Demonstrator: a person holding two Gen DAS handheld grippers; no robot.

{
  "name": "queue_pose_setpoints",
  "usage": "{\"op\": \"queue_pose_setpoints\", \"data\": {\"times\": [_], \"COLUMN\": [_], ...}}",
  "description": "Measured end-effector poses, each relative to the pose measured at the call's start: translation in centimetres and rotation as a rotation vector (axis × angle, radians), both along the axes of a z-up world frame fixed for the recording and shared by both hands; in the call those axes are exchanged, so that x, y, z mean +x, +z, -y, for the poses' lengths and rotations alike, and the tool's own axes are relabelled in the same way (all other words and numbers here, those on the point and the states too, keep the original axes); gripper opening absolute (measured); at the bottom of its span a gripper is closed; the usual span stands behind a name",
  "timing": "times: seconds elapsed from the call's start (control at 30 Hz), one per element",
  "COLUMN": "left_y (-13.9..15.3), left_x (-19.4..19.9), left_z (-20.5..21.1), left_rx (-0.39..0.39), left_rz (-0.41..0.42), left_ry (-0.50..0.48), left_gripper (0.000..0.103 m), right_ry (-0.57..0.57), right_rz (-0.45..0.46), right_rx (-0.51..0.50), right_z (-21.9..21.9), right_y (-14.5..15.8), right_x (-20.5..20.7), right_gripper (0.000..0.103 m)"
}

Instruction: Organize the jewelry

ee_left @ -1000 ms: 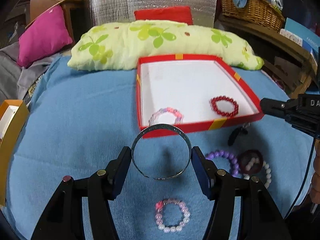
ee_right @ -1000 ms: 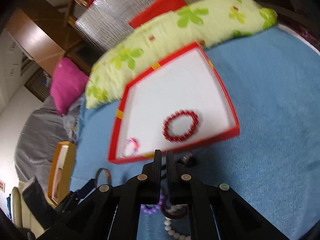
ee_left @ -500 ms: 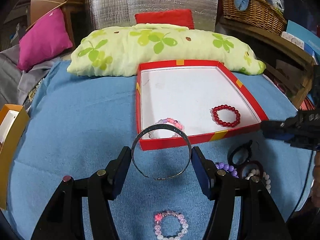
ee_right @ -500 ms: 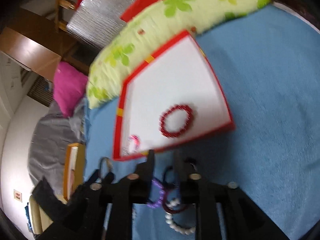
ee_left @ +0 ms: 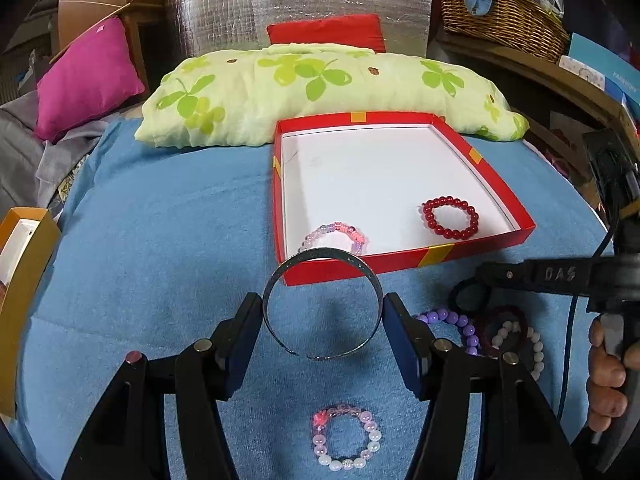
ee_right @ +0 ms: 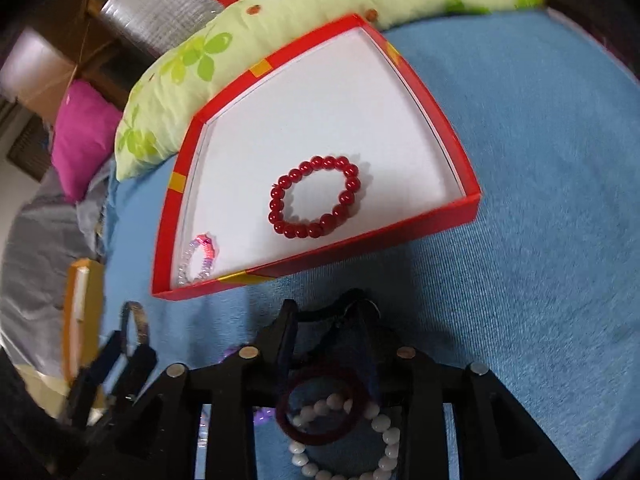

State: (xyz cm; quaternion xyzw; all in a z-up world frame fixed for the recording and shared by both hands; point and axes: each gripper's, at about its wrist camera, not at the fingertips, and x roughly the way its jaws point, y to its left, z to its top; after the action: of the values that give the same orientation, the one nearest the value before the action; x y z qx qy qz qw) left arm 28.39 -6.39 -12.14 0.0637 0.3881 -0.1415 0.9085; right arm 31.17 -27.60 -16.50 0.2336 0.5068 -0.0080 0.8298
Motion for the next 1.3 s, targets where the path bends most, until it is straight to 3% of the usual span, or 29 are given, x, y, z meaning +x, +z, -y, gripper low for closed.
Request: {"op": "queue_pose_setpoints", "data": {"times": [0.07, 0.13, 0.4, 0.47, 0.57, 0.63, 0.7, 0.77, 1.0, 1.13, 1.27, 1.3], "left_y": [0.0, 0.0, 0.1, 0.0, -0.1, -0.1, -0.2, -0.1, 0.0, 0.0, 0.0, -0.1], "left_x": [0.0, 0.0, -0.1, -0.2, -0.3, -0.4, -0.5, -0.5, -1.0, -1.2, -1.3, -1.2], "left_z": [-0.2, -0.3, 0.0, 0.1, 0.3, 0.3, 0.2, 0.0, -0.8, -1.3, -1.7, -1.7], "left_rx": [-0.002, -0.001, -0.007, -0.008, -0.001, 0.0, 0.002, 0.0, -0.004, -0.002, -0.001, -0.002], "left_rz": [-0.003, -0.002, 0.001, -0.005, -0.006, -0.009, -0.008, -0.012, -0.011, -0.011, -0.011, -0.013], "left_ry": [0.003, 0.005, 0.003, 0.002, 0.0, 0.001, 0.004, 0.007, 0.005, 0.009, 0.015, 0.016], "left_gripper": [0.063, 0.063, 0.063, 0.063, 0.063, 0.063, 0.063, 0.063, 0.063, 0.063, 0.063, 0.063], "right_ry": [0.023, 0.029, 0.066, 0.065, 0.026, -0.006, -0.03, -0.043, -0.067, -0.059, -0.036, -0.025], "right_rz": [0.012, 0.033, 0.166, 0.163, 0.102, 0.049, 0.033, 0.033, 0.002, 0.032, 0.067, 0.072], "right_rx": [-0.076, -0.077, -0.058, -0.053, 0.031, 0.075, 0.087, 0.086, -0.003, -0.159, -0.287, -0.297], "right_z": [-0.7, -0.7, -0.4, -0.3, 0.9, 1.7, 2.1, 1.9, 0.2, -1.9, -3.7, -4.0], "right_y": [0.1, 0.3, 3.3, 3.6, 2.9, 2.1, 1.7, 1.5, 0.4, 0.4, 0.3, 0.4], "right_x": [0.0, -0.3, -2.1, -2.3, -2.2, -1.9, -1.9, -1.7, -0.6, -0.1, 0.3, 0.4], "right_gripper": [0.012, 0.005, 0.003, 0.003, 0.006, 0.016, 0.041, 0.051, 0.052, 0.041, 0.012, 0.011]}}
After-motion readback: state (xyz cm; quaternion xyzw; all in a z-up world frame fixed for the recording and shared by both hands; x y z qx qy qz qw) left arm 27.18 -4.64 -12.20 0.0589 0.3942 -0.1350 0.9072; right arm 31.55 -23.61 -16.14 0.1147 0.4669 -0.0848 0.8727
